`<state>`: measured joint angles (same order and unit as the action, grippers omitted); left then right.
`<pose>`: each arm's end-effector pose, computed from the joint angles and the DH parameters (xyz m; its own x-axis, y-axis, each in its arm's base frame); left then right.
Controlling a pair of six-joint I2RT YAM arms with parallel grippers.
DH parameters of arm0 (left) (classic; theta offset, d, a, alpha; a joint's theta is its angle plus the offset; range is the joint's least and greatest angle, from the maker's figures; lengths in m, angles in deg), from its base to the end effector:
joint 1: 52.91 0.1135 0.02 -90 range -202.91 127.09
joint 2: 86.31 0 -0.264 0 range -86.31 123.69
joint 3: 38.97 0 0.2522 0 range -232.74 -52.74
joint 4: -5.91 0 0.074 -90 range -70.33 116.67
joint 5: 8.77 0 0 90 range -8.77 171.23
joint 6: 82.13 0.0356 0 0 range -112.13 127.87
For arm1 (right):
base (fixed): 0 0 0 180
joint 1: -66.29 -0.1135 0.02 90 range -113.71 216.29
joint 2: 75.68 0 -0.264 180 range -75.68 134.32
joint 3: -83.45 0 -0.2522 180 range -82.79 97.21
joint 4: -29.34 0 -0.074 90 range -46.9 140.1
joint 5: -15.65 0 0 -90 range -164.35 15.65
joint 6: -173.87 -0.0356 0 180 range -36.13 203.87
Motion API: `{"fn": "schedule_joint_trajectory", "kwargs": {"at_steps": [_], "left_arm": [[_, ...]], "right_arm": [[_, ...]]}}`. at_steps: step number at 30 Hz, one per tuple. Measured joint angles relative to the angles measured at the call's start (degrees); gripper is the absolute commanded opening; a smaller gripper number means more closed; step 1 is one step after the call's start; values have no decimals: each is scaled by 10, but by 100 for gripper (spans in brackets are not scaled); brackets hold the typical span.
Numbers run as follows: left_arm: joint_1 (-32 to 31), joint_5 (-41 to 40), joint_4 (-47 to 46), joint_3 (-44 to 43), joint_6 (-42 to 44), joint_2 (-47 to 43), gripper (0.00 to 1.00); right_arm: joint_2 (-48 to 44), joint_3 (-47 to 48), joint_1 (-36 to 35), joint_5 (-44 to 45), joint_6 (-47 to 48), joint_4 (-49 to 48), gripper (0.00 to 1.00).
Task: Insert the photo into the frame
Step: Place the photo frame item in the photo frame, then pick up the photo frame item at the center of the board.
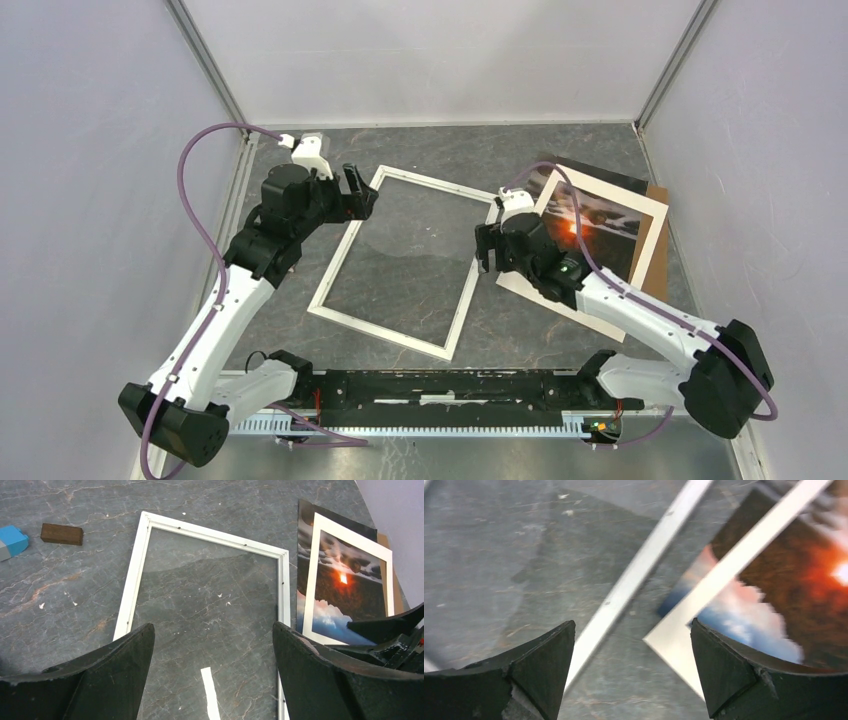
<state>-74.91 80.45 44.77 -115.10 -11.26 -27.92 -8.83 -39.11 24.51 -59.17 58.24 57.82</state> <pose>0.2079 -0.0835 0.3757 -0.4345 -0.1779 -0.8829 0.2333 0.9246 -0.3011 0.1930 0.1600 0.2485 -0.6244 0.0019 -0.7811 -0.2427 0.9500 0.1964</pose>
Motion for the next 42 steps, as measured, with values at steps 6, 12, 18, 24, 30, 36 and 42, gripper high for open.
{"fn": "schedule_joint_trajectory", "kwargs": {"at_steps": [6, 12, 18, 24, 30, 36, 42], "left_arm": [[0, 71, -28, 13, -1, 17, 92], [-31, 226, -98, 14, -38, 156, 93], [-179, 211, -100, -5, -80, 292, 93], [-301, 137, -106, -111, -113, 414, 91], [-335, 57, -60, -240, -124, 530, 91], [-355, -4, -10, -309, -141, 591, 93], [-360, -36, 19, -331, -175, 624, 93]], "right_arm": [[-9, 12, 91, 54, 96, 44, 93], [-28, -59, 331, -3, 118, 31, 93], [-29, -122, 487, -62, 117, 25, 93], [-44, -152, 546, -80, 99, 8, 92], [-86, -192, 587, -72, 76, -5, 95], [-106, -224, 627, -78, 63, -16, 94], [-100, -240, 650, -113, 59, -44, 93]]}}
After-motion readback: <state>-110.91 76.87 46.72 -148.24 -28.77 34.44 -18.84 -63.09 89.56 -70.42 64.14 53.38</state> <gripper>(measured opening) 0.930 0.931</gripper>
